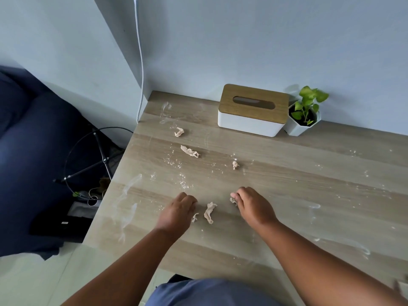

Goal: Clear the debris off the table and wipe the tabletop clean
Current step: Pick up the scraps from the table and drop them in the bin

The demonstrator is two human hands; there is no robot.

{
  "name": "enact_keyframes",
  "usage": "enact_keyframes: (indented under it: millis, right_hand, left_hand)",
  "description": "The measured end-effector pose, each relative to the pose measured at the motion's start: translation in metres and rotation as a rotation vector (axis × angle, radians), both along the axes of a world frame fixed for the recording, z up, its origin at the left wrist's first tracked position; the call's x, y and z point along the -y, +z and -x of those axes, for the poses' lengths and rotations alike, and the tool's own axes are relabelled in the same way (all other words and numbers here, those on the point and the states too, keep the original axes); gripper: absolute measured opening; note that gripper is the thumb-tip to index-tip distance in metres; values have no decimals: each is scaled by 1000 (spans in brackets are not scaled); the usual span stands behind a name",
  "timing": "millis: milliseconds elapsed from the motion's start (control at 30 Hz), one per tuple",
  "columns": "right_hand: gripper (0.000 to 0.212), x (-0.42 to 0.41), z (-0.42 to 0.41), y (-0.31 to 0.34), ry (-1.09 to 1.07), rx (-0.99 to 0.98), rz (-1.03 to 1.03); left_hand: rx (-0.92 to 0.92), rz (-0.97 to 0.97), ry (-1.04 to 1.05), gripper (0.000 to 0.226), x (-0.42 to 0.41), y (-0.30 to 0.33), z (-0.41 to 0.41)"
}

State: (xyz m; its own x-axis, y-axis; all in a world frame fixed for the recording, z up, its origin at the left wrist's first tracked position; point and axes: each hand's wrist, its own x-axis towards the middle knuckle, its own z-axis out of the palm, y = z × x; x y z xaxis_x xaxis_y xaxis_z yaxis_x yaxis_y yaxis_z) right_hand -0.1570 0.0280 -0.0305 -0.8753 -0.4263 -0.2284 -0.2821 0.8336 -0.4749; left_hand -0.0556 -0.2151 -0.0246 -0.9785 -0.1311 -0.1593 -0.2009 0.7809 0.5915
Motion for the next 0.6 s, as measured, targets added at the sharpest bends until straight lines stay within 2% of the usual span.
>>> enact_keyframes:
  millis: [100,200,467,600]
  right_hand:
    - [37,0,-9,-2,7,-30,-89]
    - [38,3,-12,-8,21,27,-135]
    - [15,9,-17,-12,78,0,-189]
    - [16,13,-15,-5,54,19,-208]
  left_hand:
    - [-23,109,-78,23,-2,-2,-15]
    - [-32,140,-130,28,-3,-6,-28]
    - [-2,125,-74,13,-3,-17,-37]
    - [-17,102,-80,13,-3,-12,-36]
